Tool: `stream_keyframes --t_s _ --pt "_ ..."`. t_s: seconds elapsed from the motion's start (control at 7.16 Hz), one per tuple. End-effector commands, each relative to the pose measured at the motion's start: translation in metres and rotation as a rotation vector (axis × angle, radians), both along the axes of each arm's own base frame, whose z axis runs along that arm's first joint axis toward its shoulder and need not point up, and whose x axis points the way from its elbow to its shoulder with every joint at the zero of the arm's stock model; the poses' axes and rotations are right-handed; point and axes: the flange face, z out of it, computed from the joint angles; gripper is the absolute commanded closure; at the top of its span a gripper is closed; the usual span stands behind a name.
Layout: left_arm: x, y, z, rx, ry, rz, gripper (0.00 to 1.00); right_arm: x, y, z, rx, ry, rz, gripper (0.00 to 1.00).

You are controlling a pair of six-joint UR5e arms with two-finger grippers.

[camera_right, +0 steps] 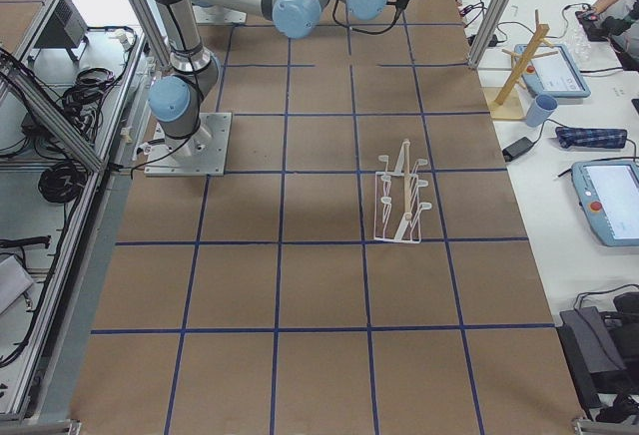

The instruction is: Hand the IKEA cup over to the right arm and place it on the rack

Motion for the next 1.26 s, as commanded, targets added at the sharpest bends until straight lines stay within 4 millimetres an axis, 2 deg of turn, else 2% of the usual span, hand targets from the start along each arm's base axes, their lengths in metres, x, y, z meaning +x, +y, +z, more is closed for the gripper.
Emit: stream_keyframes --t_s 0.0,0.14,0.42,0.56,0.7,0.98,1.12 --pt "0.094 0.001 -0.004 0.046 -0.256 -0.099 0.00 -0.043 -0.024 -0.004 0.010 0.318 0.052 0.56" --pt "0.119 0.006 0.002 0.036 -0.348 -0.139 0.00 -0.060 -0.030 -0.009 0.000 0.523 0.084 0.57" --pt "0.151 0.006 0.020 -0.099 -0.703 -0.292 0.00 -0.100 -0.039 -0.034 -0.009 0.964 0.156 0.58" --pt "0.166 0.012 0.035 -0.086 -0.937 -0.346 0.00 -0.110 -0.040 -0.038 -0.013 1.064 0.210 0.58" --pt "0.175 0.023 0.053 -0.080 -1.067 -0.382 0.00 -0.126 -0.050 -0.052 -0.011 1.168 0.244 0.58" --pt "0.169 0.051 0.085 -0.049 -1.258 -0.393 0.00 -0.145 -0.065 -0.057 -0.060 1.314 0.244 0.66" --pt "0.148 0.063 0.090 -0.077 -1.324 -0.439 0.00 -0.160 -0.068 -0.066 -0.034 1.329 0.236 0.67"
